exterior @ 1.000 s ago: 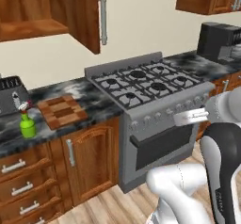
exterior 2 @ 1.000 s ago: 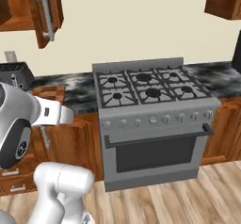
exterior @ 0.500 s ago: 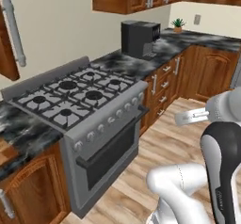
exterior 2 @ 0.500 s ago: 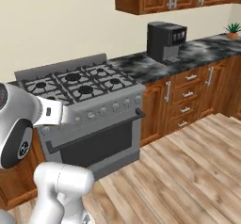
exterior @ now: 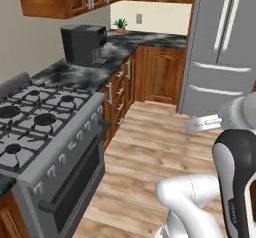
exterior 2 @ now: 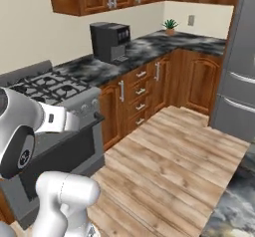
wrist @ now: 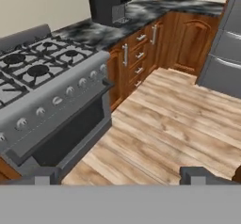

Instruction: Grab the spray bottle from the cabinet, then place it next to the cutting board for sanitizing. Then grab the dish brush from the countertop next to the sink and place it next to the cutting board.

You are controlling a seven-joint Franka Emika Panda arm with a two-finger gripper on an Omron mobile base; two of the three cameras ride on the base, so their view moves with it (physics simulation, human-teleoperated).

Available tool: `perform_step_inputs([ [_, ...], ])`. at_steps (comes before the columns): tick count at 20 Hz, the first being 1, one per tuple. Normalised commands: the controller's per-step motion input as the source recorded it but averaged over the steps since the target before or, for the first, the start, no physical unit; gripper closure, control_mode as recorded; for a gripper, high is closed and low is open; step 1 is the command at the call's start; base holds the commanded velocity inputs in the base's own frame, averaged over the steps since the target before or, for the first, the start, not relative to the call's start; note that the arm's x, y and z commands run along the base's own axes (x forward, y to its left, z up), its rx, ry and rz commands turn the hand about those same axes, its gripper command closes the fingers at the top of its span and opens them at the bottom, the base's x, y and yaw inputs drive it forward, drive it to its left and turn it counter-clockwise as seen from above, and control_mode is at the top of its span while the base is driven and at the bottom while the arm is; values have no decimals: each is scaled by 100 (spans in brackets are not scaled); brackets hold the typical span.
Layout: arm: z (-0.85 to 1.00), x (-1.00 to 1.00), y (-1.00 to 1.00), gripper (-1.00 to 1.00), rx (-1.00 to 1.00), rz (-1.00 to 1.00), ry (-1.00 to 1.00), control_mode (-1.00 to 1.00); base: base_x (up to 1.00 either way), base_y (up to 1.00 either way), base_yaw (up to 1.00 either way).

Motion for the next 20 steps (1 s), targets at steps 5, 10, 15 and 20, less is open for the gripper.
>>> perform_step_inputs([
  [5,0,0,0,-100,0,0,0,100,19,47,-67],
  [10,0,0,0,-100,0,0,0,100,14,67,-72],
  [15,0,0,0,-100,0,0,0,100,12,31,-74],
  [20,0,0,0,-100,0,0,0,100,16,52,-77],
])
